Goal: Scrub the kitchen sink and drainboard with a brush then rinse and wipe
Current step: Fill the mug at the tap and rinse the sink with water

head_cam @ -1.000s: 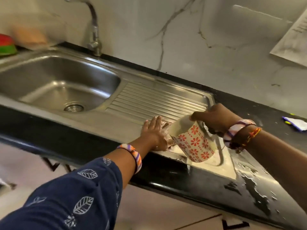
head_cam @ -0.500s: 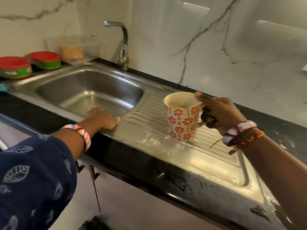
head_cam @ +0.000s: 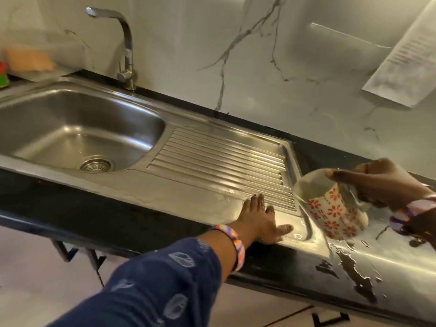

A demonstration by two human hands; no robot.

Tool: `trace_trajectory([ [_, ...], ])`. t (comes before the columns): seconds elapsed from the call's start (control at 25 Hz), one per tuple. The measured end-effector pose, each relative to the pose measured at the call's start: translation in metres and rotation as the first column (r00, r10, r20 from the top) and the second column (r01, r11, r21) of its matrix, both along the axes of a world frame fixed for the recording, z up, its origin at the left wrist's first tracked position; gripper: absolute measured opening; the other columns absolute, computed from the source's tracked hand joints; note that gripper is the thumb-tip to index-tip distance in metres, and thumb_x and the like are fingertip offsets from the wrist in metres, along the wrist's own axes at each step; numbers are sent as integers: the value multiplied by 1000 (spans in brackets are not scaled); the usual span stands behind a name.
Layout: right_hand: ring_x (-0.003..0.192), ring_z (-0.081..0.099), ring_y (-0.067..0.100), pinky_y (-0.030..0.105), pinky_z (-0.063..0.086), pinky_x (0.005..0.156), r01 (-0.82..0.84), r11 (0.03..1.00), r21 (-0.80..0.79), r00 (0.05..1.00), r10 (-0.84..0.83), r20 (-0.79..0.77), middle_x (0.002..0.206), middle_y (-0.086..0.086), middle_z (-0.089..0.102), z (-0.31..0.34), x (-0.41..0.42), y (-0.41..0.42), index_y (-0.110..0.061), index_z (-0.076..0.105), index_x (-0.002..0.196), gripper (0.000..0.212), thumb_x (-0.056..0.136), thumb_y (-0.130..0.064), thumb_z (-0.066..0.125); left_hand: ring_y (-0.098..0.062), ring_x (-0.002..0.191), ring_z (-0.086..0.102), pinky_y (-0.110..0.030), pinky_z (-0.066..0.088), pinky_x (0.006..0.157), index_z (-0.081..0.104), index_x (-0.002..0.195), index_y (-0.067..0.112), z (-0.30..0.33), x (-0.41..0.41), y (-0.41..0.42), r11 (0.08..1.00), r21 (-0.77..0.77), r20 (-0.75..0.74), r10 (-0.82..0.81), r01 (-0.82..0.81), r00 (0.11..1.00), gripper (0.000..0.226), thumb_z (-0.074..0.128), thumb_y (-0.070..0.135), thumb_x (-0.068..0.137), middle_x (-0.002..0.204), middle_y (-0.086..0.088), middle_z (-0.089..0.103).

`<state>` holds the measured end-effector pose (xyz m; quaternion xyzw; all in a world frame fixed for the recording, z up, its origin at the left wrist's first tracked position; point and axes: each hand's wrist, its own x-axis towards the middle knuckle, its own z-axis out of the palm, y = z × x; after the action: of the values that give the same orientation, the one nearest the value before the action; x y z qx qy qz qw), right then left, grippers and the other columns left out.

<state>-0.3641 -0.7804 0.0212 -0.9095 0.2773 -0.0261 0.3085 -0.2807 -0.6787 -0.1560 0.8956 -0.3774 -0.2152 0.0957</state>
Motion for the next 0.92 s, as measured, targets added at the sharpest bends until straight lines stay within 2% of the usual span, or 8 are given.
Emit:
trace_trajectory([
  [0.16, 51, 47, 14, 23, 30, 48, -7, 993, -116, 993, -7, -118, 40, -4, 54, -12, -1, 16, -5, 60, 60, 34, 81, -31, 67, -26, 141, -24, -47, -16, 112, -10, 149, 16, -9, 9, 7, 998, 56, 43, 9, -12, 999, 72, 17, 56, 96, 153, -9, -26],
  [0.28, 52, 53, 12, 21, 33, 48, -79, 981, -176, 978, 43, -202, 54, -1, 58, -17, 17, 54, -11, 59, 60, 32, 80, -34, 66, -26, 141, -25, -48, -17, 111, -12, 148, 19, -14, 34, 51, 997, 77, 49, 16, -19, 999, 70, 18, 55, 96, 153, -6, -27],
  [0.36, 50, 52, 10, 18, 34, 47, -148, 970, -193, 967, 101, -235, 53, -4, 58, -20, 37, 86, -13, 60, 59, 33, 80, -37, 66, -24, 140, -25, -46, -18, 111, -13, 148, 21, -13, 53, 95, 997, 77, 42, 25, -28, 999, 70, 19, 55, 95, 152, -5, -28],
  [0.56, 52, 49, 11, 21, 38, 52, -289, 948, -135, 940, 254, -227, 56, 0, 59, -32, 101, 177, -11, 63, 62, 36, 78, -43, 66, -23, 139, -27, -47, -17, 111, -18, 147, 24, -13, 104, 224, 991, 95, 44, 87, -91, 995, 71, 18, 57, 95, 151, -3, -31],
  [0.64, 44, 48, 5, 16, 37, 46, -299, 951, -79, 943, 283, -173, 46, -6, 57, -37, 123, 211, -14, 59, 57, 36, 80, -41, 66, -27, 141, -23, -48, -11, 113, -17, 147, 23, -18, 128, 271, 983, 119, 3, 139, -139, 990, 75, 21, 59, 94, 152, -4, -27],
  [0.76, 36, 44, 1, 12, 32, 39, -278, 960, 46, 954, 281, -106, 39, -8, 53, -41, 143, 248, -13, 59, 57, 37, 83, -38, 64, -31, 143, 15, -44, 16, 115, 14, 149, 16, -7, 152, 324, 973, 191, -50, 138, -126, 989, 70, 25, 58, 94, 157, -12, 10],
  [0.84, 48, 47, 9, 16, 37, 47, -235, 958, 163, 968, 246, -52, 51, 0, 55, -39, 142, 261, -9, 59, 61, 35, 86, -33, 61, -29, 128, 41, -37, 33, 104, 40, 137, 11, 4, 156, 341, 971, 219, -44, 102, -90, 994, 59, 28, 52, 97, 144, -13, 40],
  [0.92, 56, 49, 13, 20, 42, 53, -187, 940, 286, 981, 194, 4, 58, 5, 55, -33, 135, 264, -6, 58, 64, 32, 90, -25, 55, -26, 118, 50, -36, 39, 97, 48, 130, 11, 11, 157, 342, 980, 178, -3, 91, -89, 996, 54, 34, 51, 96, 133, -11, 51],
])
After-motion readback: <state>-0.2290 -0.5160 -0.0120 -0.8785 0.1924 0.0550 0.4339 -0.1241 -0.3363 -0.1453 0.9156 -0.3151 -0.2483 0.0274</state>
